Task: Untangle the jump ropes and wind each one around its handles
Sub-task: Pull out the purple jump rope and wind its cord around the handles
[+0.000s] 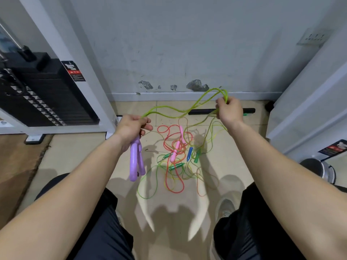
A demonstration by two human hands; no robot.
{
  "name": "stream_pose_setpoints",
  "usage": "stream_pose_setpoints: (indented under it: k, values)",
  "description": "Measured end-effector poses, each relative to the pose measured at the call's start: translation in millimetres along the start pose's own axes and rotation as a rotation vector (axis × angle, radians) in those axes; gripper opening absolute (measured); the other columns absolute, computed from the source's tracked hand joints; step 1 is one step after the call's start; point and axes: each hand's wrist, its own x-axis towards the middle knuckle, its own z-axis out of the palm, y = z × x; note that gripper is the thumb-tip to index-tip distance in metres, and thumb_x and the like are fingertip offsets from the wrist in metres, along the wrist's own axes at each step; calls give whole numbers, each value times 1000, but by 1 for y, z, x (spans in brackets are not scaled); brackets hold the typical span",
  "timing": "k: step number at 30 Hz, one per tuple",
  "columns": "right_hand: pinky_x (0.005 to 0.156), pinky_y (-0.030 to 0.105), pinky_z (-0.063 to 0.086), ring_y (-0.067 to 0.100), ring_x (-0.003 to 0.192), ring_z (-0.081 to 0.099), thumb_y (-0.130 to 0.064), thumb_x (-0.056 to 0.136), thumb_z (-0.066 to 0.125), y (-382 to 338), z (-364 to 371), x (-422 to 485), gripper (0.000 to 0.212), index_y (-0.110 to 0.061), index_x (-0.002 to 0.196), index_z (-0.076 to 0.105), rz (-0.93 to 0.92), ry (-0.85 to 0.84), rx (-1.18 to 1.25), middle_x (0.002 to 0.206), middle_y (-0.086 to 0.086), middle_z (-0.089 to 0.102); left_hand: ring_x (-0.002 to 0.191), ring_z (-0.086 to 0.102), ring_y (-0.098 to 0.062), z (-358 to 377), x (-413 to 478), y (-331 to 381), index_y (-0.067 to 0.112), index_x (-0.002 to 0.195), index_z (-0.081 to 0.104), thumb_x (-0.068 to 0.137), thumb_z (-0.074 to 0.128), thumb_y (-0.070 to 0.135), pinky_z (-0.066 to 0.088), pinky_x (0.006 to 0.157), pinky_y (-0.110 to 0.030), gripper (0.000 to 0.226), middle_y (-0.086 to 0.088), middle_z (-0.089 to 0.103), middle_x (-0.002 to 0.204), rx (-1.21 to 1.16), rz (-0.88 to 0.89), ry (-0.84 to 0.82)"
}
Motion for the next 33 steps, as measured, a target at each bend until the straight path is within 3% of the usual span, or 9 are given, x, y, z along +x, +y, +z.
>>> stream_pose_setpoints:
  k: [4, 6, 8, 10, 13, 17, 24, 28, 33]
  values:
    - [93, 54, 55, 38, 114, 59, -27, 69, 51, 34, 3, -1, 65, -13, 132, 51, 171, -158, -220, 123, 15, 61, 41, 44, -8, 9, 0, -8, 5, 93, 63, 102, 53, 12, 35, 41, -16, 16, -2, 68, 62, -59, -72, -100]
    - [88, 42, 54, 28, 100, 58, -28, 71, 51, 29, 8, -21, 56, -16, 125, 59, 147, -262, -270, 109, 11, 60, 40, 44, -7, 21, -2, -15, 3, 92, 62, 102, 52, 9, 34, 39, -15, 15, -2, 67, 60, -70, -120, -156]
    - [71, 32, 44, 22, 82, 54, -26, 76, 51, 20, 17, -41, 31, -11, 96, 68, 116, -430, -265, 91, 7, 58, 39, 45, -6, 34, -5, -20, 2, 90, 61, 102, 50, 6, 34, 38, -15, 17, -2, 65, 58, -98, -174, -197]
    - [68, 30, 44, 22, 80, 59, -15, 85, 54, 12, 31, -62, 28, -4, 104, 71, 60, -582, -227, 94, 3, 65, 38, 46, -6, 47, -8, -24, 2, 88, 58, 102, 49, 4, 35, 37, -15, 17, -5, 63, 59, -141, -214, -236]
    - [83, 30, 53, 5, 88, 64, -15, 77, 60, -1, 46, -87, 53, -22, 129, 64, -108, -677, -77, 117, -7, 63, 43, 47, -8, 57, -11, -25, 1, 87, 61, 100, 53, 2, 37, 39, -16, 15, -7, 64, 66, -18, -167, -371]
    - [78, 31, 51, 12, 75, 63, -28, 69, 64, -7, 50, -91, 49, -24, 118, 66, -124, -927, -1, 83, 6, 67, 50, 52, -8, 49, -11, -23, 0, 82, 67, 98, 53, -2, 40, 45, -16, 21, -5, 68, 70, 173, -64, -536]
    - [61, 28, 38, 8, 61, 49, -21, 94, 66, -15, 37, -78, 21, -1, 91, 69, -213, -932, -56, 60, -15, 58, 66, 60, -19, 38, -19, -21, 1, 99, 65, 102, 50, 2, 50, 64, -20, 16, -13, 70, 76, 111, 5, -661]
    - [55, 7, 38, -12, 54, 54, -2, 96, 63, -13, 34, -74, 9, 6, 97, 65, -252, -907, 55, 49, -19, 57, 82, 68, -23, 34, -21, -26, 4, 100, 65, 104, 49, 18, 55, 91, -33, 22, -10, 72, 80, 211, 42, -692]
    - [61, 19, 43, 5, 68, 56, -5, 96, 64, -10, 33, -70, 10, -10, 88, 65, -318, -852, 94, 73, -2, 61, 90, 67, -23, 40, -25, -33, -5, 114, 61, 104, 42, 11, 53, 82, -34, 26, -23, 69, 104, 40, -75, -746]
